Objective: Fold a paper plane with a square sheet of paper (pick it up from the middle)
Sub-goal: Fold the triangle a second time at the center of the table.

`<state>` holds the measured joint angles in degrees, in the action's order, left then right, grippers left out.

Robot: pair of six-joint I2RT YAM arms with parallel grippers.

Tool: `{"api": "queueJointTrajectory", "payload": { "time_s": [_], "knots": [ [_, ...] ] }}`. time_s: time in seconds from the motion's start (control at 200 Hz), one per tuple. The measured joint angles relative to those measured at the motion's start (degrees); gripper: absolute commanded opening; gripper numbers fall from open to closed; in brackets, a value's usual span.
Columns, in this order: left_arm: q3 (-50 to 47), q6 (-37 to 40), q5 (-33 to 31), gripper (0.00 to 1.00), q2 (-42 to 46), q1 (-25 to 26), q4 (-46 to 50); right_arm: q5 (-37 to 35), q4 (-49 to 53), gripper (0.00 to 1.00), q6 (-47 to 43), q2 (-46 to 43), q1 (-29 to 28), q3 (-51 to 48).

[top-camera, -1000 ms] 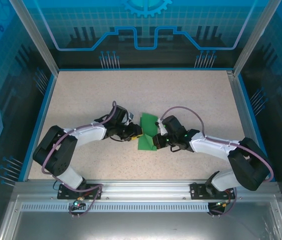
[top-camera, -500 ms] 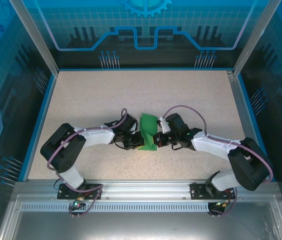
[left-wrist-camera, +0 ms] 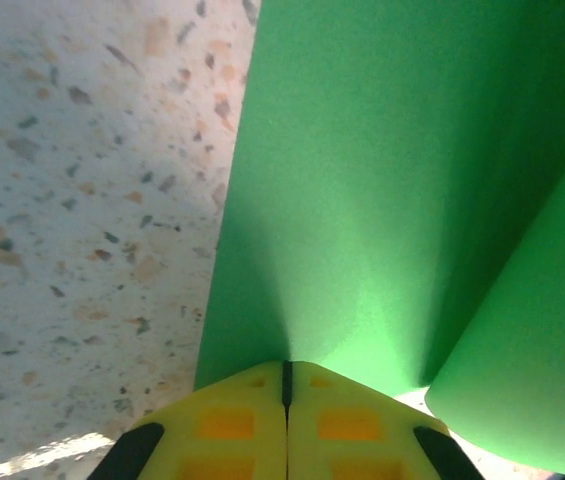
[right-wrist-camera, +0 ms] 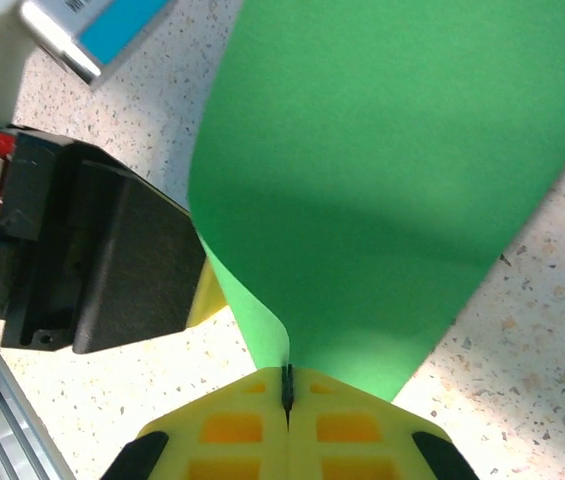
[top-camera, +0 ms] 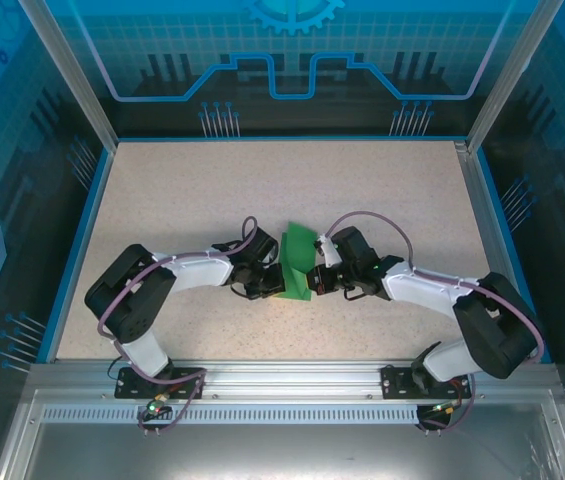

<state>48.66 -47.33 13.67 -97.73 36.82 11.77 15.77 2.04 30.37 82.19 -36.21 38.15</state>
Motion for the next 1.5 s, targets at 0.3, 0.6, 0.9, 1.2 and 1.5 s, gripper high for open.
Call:
{"api": "queueJointTrajectory", "payload": {
  "time_s": [0.3,0.6,0.9,1.2,1.5],
  "knots": [
    [0.8,1.9,-2.2,0.08,0.0,0.0,1.7,-0.9,1.8,0.01,-0.3,3.4,0.0,2.8],
    [1.2,2.5,-3.0,0.08,0.0,0.1,2.4,-2.3,5.5,0.01,-1.1,7.7,0.7,7.1],
    [1.3,2.8,-3.3,0.09,0.0,0.1,2.7,-1.7,7.8,0.02,-1.2,10.6,2.2,9.8],
    [1.5,2.9,-3.6,0.09,0.0,0.1,3.0,-1.8,10.8,0.02,-2.2,13.9,2.8,14.1],
    [1.5,3.6,-3.6,0.09,0.0,0.1,3.0,-3.1,13.8,0.02,-3.1,16.0,2.9,16.7]
  ]
}}
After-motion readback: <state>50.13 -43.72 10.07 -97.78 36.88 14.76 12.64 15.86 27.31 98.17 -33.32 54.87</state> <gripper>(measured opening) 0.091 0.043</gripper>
